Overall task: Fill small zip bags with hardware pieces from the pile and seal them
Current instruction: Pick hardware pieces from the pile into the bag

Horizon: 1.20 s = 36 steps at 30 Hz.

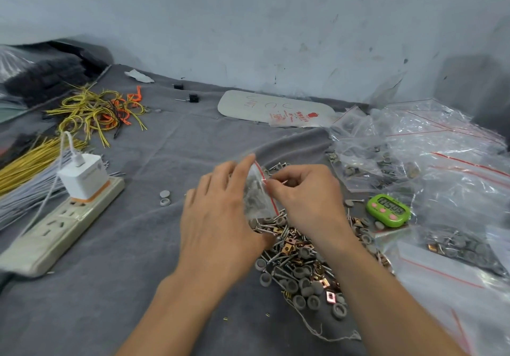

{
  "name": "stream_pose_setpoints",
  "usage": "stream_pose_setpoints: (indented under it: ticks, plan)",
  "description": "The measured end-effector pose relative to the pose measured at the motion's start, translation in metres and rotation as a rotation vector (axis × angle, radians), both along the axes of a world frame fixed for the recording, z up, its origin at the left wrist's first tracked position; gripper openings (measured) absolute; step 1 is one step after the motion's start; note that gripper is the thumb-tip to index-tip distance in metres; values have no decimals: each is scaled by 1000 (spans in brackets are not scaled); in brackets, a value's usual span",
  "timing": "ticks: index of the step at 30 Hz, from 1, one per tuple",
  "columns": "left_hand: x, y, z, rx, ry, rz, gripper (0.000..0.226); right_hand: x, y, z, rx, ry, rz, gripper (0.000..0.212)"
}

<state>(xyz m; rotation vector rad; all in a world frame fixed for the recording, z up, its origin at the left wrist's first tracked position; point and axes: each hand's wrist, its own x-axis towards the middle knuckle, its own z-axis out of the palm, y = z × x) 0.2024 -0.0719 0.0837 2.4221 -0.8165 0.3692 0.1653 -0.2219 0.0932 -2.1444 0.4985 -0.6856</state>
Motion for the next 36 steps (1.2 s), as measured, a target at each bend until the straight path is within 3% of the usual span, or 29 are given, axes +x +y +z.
stream_pose_setpoints:
  ticks: [3,5,8,10,12,15,17,20,24,29,32,36]
  plan:
    - [4,2,-5,-82,-18,24,83,6,7,2,-37,94,177,7]
    - [5,5,-6,-209,51,44,64,8,10,5,103,44,224,17]
    - [10,10,-4,-333,198,67,44,10,9,7,415,-159,78,32]
    - [15,13,0,-470,242,32,28,11,10,6,542,-136,87,41]
    - [18,14,9,-674,322,-92,11,11,13,3,632,-76,250,57]
    - [19,16,22,-1022,576,-292,25,2,18,9,778,-119,472,39]
    - [18,20,30,-1156,764,-287,34,-5,17,15,836,-175,429,17]
    - [21,25,33,-1164,853,-214,31,-16,14,19,817,-243,329,8]
    - [19,24,35,-1194,974,-213,32,-26,17,16,630,-127,302,14]
    - [15,18,34,-1118,1154,-277,42,-26,18,17,635,-166,184,12]
    - [15,15,33,-1064,1011,-231,35,-32,10,19,607,-239,147,24]
    - [18,15,30,-1092,854,-161,14,-40,6,22,552,-282,136,19]
